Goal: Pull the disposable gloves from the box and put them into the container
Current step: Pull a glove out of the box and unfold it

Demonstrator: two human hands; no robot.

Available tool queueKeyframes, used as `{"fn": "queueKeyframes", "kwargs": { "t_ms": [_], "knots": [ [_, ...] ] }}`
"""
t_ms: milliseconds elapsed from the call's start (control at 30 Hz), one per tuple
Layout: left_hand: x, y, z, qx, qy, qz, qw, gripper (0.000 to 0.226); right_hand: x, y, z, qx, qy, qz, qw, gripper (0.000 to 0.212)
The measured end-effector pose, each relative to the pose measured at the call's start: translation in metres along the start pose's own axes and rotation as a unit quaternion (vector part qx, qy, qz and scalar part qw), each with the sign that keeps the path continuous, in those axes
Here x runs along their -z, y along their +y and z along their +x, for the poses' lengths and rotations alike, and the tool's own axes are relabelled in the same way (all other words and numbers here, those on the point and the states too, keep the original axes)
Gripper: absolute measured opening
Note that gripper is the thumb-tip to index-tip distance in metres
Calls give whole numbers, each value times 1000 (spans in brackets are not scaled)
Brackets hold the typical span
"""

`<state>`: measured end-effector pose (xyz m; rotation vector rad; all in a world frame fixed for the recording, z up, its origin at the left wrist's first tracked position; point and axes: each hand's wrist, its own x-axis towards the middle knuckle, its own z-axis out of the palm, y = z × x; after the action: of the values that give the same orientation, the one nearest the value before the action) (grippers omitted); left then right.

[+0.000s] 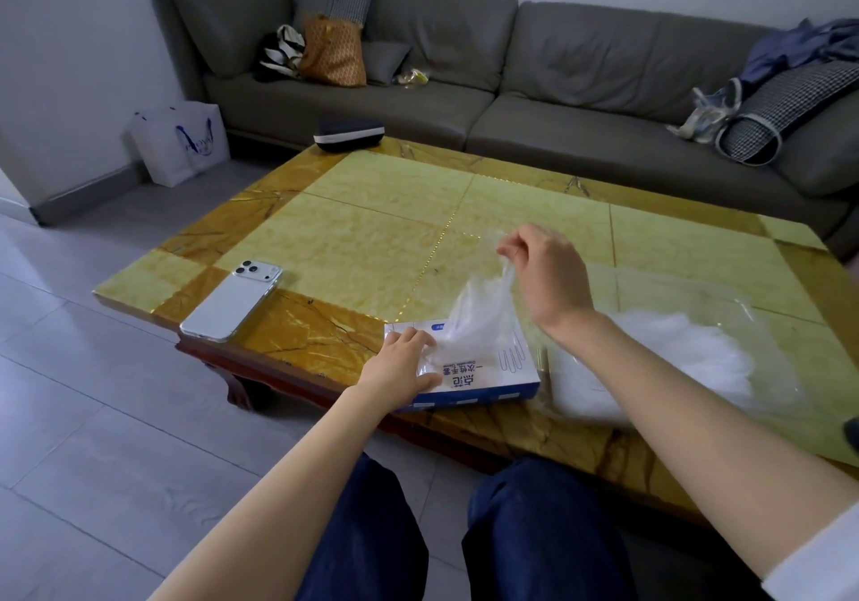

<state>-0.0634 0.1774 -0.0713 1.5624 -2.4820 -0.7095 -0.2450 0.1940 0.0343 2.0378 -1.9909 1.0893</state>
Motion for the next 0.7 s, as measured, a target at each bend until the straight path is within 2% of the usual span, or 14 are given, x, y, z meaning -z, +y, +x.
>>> {"fn": "queueKeyframes", "kwargs": {
  "t_ms": [133,333,433,500,567,633,700],
  "knots": [
    [1,5,0,4,-8,14,1000,48,26,-8,17,2,84,31,996,17],
    [8,8,0,13,-25,6,1000,51,54,-2,18,22,98,21,995,16],
    [31,20,0,22,86,-56,994,43,69,5,17,17,105,18,994,14],
    [55,38,-1,-11,163,-100,981,43,78,6,17,25,108,31,993,13],
    [78,64,-3,-77,178,-126,973,51,84,2,16,42,105,58,992,12],
    [94,95,-7,-142,133,-133,972,67,88,-3,14,60,89,79,991,9],
    [101,120,-8,-182,80,-128,972,72,89,-6,10,76,60,85,992,6]
  ]
}}
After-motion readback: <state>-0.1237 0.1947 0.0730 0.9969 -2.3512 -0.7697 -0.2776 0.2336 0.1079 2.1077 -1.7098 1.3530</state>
